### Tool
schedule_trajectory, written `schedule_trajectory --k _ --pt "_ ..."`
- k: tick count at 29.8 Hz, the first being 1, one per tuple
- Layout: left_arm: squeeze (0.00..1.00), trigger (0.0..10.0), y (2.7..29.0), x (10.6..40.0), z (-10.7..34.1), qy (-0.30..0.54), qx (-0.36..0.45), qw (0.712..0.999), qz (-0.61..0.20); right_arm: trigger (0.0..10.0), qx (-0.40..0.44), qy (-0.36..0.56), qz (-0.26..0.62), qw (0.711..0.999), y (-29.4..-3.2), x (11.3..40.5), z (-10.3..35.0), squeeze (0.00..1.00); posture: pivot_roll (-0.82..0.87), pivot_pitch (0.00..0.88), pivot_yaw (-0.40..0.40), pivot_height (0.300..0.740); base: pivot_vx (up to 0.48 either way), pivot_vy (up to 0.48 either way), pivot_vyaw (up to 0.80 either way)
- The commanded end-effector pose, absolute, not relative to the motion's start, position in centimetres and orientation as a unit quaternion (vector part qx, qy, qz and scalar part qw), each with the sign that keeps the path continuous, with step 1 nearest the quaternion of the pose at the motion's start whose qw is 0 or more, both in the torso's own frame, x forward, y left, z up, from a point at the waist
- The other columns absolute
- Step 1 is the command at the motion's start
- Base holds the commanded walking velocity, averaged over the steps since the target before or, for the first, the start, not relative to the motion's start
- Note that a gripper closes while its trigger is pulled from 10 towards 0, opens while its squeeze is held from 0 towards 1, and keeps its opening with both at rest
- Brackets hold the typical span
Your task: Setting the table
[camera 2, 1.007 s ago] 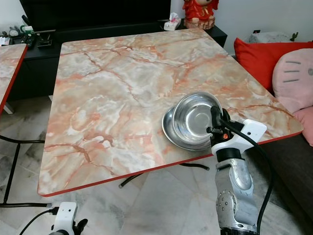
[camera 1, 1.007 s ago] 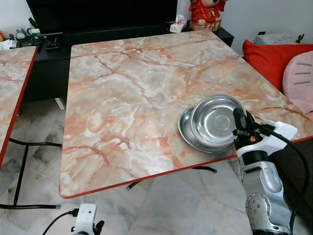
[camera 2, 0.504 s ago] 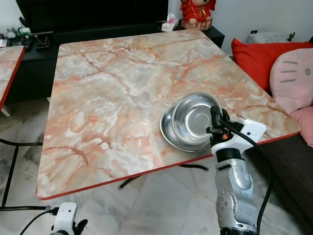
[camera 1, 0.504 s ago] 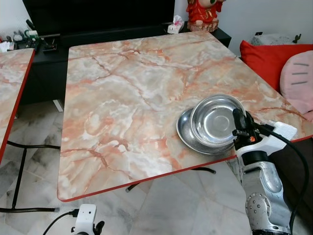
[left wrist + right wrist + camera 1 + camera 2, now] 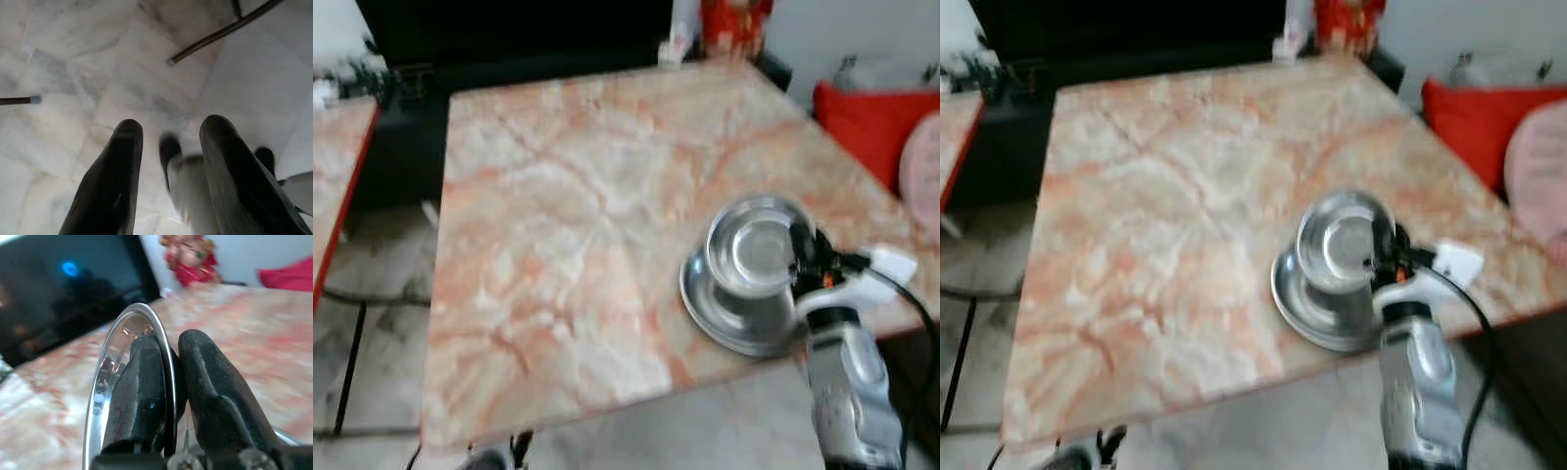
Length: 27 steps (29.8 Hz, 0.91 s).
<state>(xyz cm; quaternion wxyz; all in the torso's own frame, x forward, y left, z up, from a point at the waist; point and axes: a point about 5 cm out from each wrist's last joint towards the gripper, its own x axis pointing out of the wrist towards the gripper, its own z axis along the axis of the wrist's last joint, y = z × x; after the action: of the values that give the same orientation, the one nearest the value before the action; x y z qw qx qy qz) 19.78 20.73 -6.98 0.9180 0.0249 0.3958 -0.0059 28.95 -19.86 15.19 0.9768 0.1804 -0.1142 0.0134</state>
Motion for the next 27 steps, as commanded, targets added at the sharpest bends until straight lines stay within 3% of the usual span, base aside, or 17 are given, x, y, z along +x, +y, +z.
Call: schedule_trajectory --k 1,14,27 --pt "0.0 10.0 21.6 18.6 -7.5 0.415 0.029 0.909 0.005 10.0 0.18 -0.12 0.022 0.976 -19.4 28.8 15.4 0.0 -0.03 0.079 0.009 0.74 0.0 0.0 0.0" --pt "0.0 10.0 21.6 18.5 -7.5 0.418 0.028 0.908 0.004 10.0 0.188 -0.123 0.022 0.974 -20.1 28.1 15.4 0.0 -0.04 0.082 0.009 0.74 0.0 0.0 0.0" --pt "0.0 10.0 21.4 18.4 -7.6 0.42 0.027 0.907 0.001 10.0 0.264 -0.141 -0.039 0.953 -24.5 26.6 15.9 0.0 -0.05 0.078 0.009 0.74 0.0 0.0 0.0"
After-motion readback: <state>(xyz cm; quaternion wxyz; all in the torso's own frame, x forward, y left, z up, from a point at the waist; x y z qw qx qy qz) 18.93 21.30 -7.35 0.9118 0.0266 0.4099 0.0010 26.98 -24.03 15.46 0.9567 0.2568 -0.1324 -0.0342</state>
